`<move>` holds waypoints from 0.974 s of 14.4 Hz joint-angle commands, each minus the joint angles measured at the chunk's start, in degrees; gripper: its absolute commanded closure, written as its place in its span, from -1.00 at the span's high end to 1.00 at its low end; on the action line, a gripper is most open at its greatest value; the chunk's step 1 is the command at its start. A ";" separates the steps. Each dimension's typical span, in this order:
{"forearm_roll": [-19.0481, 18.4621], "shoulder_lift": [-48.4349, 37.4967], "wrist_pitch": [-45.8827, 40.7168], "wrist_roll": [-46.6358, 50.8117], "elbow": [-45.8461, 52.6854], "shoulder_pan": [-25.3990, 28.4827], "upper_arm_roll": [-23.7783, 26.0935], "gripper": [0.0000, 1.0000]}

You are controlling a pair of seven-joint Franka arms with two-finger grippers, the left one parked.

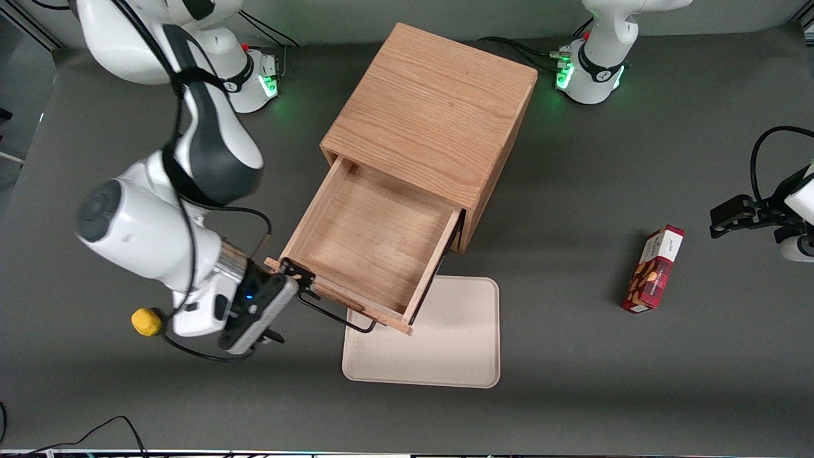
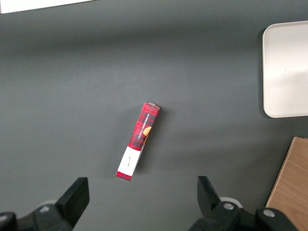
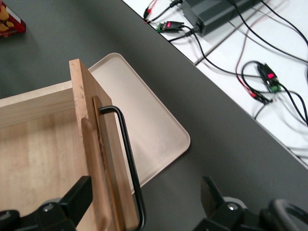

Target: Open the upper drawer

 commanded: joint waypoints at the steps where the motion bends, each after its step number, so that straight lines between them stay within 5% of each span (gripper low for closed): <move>1: 0.77 -9.26 -2.03 7.42 -9.09 -2.28 -0.09 1.00; 7: -14.51 -26.14 -2.03 32.28 -27.91 -6.85 -0.26 1.00; 14: -15.23 -29.94 -13.43 43.02 -32.42 -17.31 -0.44 1.00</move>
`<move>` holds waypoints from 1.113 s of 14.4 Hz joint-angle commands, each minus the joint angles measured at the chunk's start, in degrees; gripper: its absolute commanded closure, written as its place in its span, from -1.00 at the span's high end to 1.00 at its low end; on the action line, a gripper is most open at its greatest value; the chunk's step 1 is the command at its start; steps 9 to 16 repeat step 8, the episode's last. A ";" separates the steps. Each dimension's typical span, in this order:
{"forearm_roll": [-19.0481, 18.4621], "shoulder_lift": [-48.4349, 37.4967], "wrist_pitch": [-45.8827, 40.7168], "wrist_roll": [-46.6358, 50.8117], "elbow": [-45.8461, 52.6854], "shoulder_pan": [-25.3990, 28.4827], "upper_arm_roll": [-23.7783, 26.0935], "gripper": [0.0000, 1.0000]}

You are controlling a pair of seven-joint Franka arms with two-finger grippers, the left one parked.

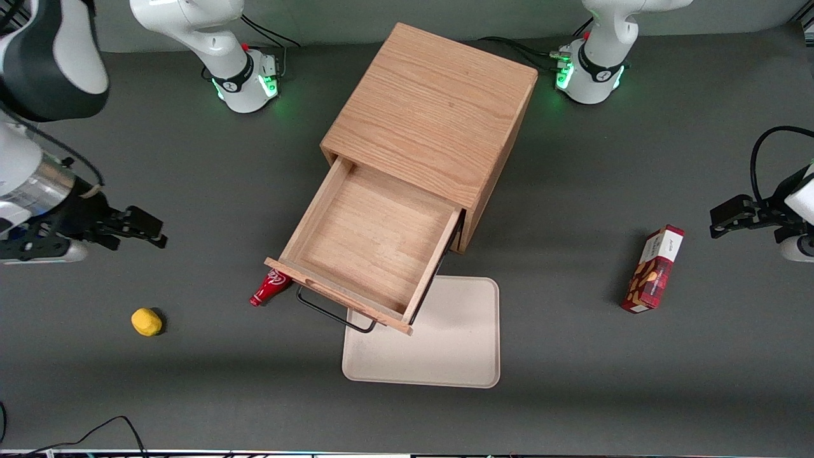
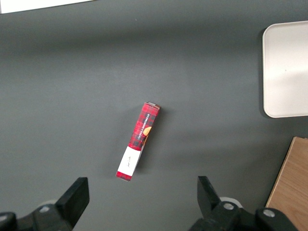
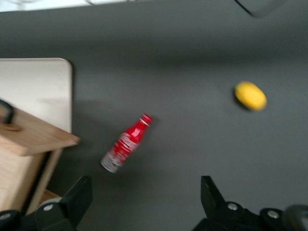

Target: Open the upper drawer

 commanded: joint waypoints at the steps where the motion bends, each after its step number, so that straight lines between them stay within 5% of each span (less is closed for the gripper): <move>1: -0.98 -1.49 -5.29 6.43 -0.92 -1.73 0.57 1.00; 6: -1.07 0.26 -17.95 8.88 5.24 -1.21 -1.28 1.00; 16: -1.25 0.27 -18.14 9.08 5.33 -1.30 -1.36 1.00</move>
